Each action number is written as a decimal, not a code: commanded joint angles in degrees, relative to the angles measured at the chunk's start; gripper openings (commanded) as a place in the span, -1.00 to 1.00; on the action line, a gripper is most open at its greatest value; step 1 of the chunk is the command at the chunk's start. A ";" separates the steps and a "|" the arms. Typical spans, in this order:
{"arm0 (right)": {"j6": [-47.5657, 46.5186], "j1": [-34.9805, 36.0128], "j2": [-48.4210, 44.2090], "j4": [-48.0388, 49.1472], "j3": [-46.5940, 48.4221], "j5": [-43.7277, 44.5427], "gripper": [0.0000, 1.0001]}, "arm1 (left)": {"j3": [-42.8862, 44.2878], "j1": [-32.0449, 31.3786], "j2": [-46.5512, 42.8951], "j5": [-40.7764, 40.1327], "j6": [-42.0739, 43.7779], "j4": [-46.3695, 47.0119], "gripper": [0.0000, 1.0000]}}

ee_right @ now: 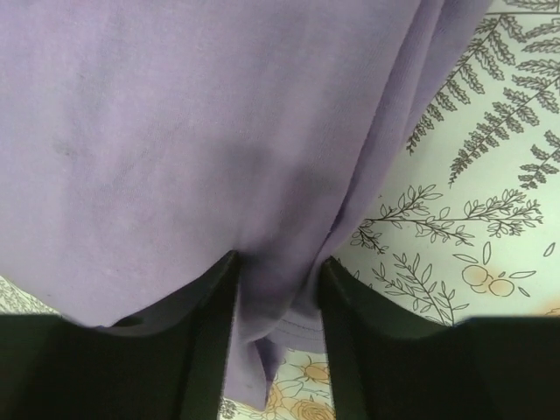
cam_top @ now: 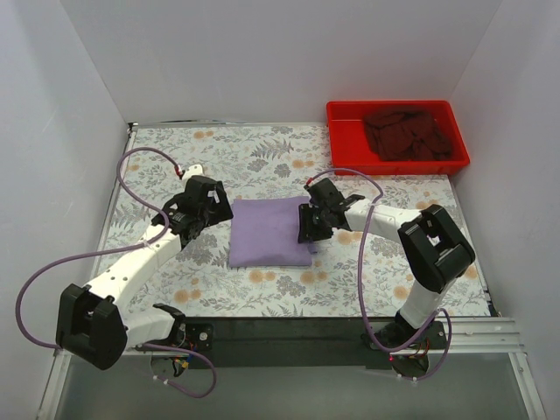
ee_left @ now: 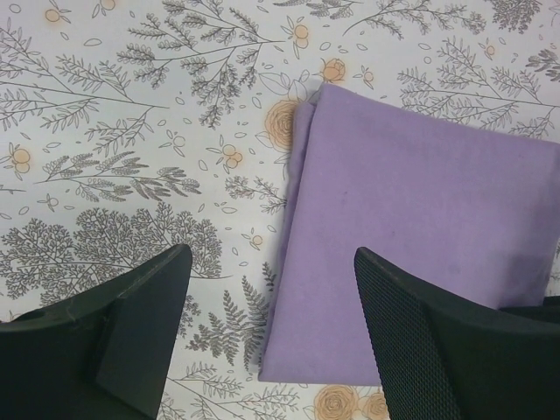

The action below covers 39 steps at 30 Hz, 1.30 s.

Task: Fold and stack the t-shirts
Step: Neatly place the folded tshirt to the corner

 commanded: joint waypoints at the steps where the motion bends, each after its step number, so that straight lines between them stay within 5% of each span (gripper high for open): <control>1: -0.84 0.00 1.02 0.77 -0.85 -1.14 -0.10 | -1.02 1.17 -2.75 -2.00 1.68 1.44 0.48; 5: -3.47 -2.28 0.67 0.77 -2.08 -0.78 -0.48 | -1.55 2.67 -4.06 -0.69 1.60 1.79 0.48; 7: -5.49 -4.30 0.05 0.77 -2.52 -1.13 -0.97 | -1.73 3.90 -4.85 0.28 1.42 2.06 0.48; 14: -13.13 -11.51 -2.76 -3.00 -1.91 0.88 -0.97 | -2.34 6.89 -6.61 3.36 1.51 2.15 0.48; 24: -31.49 -28.03 -1.90 -7.76 2.48 15.28 -0.97 | -3.13 7.86 -8.11 3.36 0.98 1.97 0.48; 39: -35.47 -50.97 7.17 -7.41 14.00 28.82 -0.97 | -3.40 9.44 -7.06 5.64 0.80 1.62 0.48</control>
